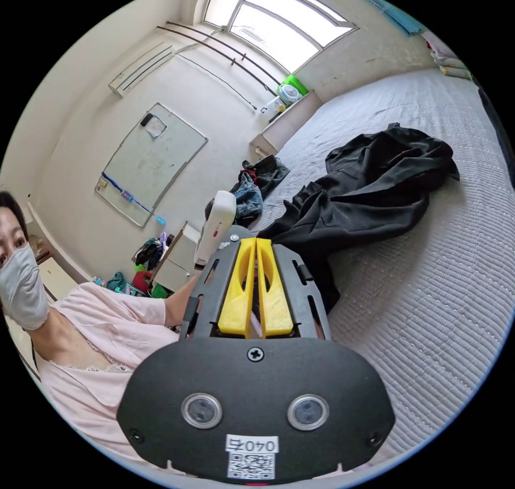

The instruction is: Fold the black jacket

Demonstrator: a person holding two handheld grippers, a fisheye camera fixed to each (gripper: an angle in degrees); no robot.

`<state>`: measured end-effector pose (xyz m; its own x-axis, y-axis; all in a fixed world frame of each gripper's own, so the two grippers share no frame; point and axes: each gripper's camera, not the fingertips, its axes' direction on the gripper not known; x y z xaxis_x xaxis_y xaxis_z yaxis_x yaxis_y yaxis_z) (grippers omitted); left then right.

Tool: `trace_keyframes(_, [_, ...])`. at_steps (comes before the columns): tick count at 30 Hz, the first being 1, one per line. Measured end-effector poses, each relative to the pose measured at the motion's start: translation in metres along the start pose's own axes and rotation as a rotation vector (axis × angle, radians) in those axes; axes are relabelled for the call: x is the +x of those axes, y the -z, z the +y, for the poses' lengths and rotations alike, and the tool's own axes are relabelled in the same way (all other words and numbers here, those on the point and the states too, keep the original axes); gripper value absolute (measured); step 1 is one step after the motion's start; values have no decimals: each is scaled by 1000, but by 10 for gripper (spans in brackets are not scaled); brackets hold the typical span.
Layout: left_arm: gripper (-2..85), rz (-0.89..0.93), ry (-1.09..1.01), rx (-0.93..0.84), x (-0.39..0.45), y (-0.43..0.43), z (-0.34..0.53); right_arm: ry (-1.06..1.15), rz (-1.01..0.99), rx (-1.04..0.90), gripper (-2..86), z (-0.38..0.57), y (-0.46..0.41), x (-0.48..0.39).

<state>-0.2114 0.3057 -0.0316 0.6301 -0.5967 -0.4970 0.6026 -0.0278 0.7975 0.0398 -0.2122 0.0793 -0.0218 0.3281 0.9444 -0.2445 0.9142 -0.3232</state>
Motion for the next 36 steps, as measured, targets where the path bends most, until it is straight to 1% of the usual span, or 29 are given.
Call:
trace_keyframes(3, [-4,11,-17,-12,-9,-11,-2,-34,2,15,-10,12,-7,12])
trace_keyframes(5, [-6,21,-48,16,-19,8,0,-43,-2,47,-10,21,-3,15])
trace_keyframes(7, [-8,-19,-118,59,-32,47,-1,-46,15,63,-10,30,1,16])
trace_keyframes(11, [-8,-6,-243,81,-49,98,-10,-14,12,100,-10,50,-8,4])
trace_keyframes(12, [-8,-28,-281,81,-52,109,-13,-7,35,107,-10,54,-13,-2])
trace_keyframes(14, [-9,-8,-328,83,-56,125,-15,5,77,113,-10,59,-21,-12])
trace_keyframes(15, [-9,35,-350,103,-59,138,-15,18,104,118,-9,62,-24,-19])
trace_keyframes(16, [-9,139,-367,137,-65,154,-14,23,119,123,-9,64,-26,-24])
trace_keyframes(18, [-9,291,-344,166,-83,163,-15,59,177,138,-9,71,-31,-42])
trace_keyframes(20, [-9,289,-317,140,-99,153,-19,83,201,155,-8,78,-34,-56])
trace_keyframes(21, [-9,345,-295,132,-112,148,-19,106,232,172,-6,84,-36,-67])
trace_keyframes(22, [-9,445,-273,157,-126,150,-16,119,250,181,-5,87,-36,-73])
trace_keyframes(24, [-9,567,-251,221,-145,160,-10,200,305,212,9,102,-43,-103])
trace_keyframes(25, [-9,589,-242,258,-154,167,-5,222,318,214,15,105,-46,-110])
trace_keyframes(28, [-9,606,-259,299,-168,177,4,310,409,192,56,112,-72,-142])
trace_keyframes(30, [-9,595,-273,311,-173,181,10,357,521,172,72,112,-99,-160])
trace_keyframes(33, [-9,536,-306,323,-176,184,22,411,673,161,73,109,-128,-179])
trace_keyframes(34, [-9,517,-322,327,-177,185,27,432,693,158,72,108,-133,-184])
trace_keyframes(36, [-9,511,-348,325,-178,185,35,547,754,94,65,105,-154,-202])
